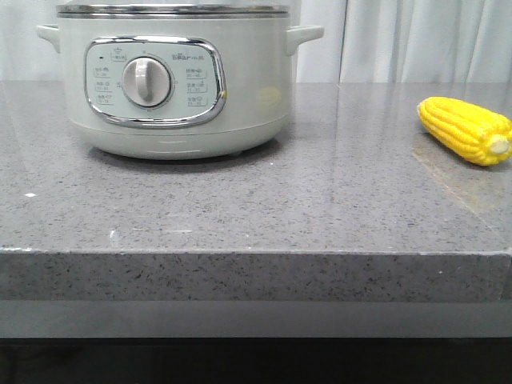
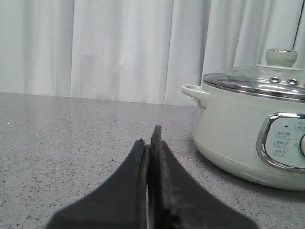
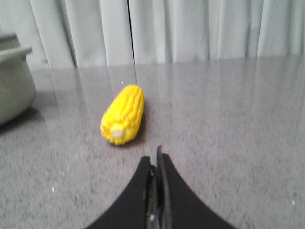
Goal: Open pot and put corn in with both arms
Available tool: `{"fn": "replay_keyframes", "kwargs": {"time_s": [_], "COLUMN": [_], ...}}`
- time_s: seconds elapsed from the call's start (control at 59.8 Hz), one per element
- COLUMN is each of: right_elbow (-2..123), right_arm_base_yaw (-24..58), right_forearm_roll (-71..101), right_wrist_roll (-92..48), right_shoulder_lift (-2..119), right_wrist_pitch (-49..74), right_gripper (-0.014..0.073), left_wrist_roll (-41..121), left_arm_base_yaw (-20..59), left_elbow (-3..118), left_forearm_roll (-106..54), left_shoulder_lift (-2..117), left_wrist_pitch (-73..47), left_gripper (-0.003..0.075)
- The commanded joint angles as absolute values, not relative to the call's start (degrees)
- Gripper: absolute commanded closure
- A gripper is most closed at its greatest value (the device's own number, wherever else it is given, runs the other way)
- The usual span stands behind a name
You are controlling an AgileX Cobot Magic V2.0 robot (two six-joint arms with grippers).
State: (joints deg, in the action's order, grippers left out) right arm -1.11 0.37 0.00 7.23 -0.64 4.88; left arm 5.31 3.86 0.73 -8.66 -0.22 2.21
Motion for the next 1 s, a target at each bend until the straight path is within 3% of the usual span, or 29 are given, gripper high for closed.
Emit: {"fn": "replay_keyframes", "kwargs": {"time_s": [0.0, 0.285, 0.603, 0.987], "right_elbow": [3.3, 18.3, 35.5, 38.4], "right_arm_base_yaw": [0.1, 0.1, 0.1, 0.1], "right_forearm_roll": [-0.9, -0.9, -0.9, -0.9], "right_wrist_roll": [7.0, 6.9, 6.4, 6.4], "right_shoulder_lift": [-1.9, 0.3, 14.4, 27.2], "right_wrist_pitch": [4.9, 16.7, 31.0, 33.4], "right_gripper": [0.0659, 0.0659, 0.0659, 0.0659], "left_wrist_roll": [5.0, 5.0, 5.2, 5.2], "left_arm_base_yaw": [3.7, 3.7, 3.7, 3.7], "left_elbow": [5.9, 21.7, 41.2, 43.2], "left_forearm_roll": [-9.1, -9.1, -9.1, -9.7], "left_shoulder_lift": [-1.1, 4.3, 19.3, 26.8], "left_wrist_pitch": [3.2, -11.6, -31.6, -31.9], "left_gripper": [0.0741, 0.0741, 0.0741, 0.0741]}}
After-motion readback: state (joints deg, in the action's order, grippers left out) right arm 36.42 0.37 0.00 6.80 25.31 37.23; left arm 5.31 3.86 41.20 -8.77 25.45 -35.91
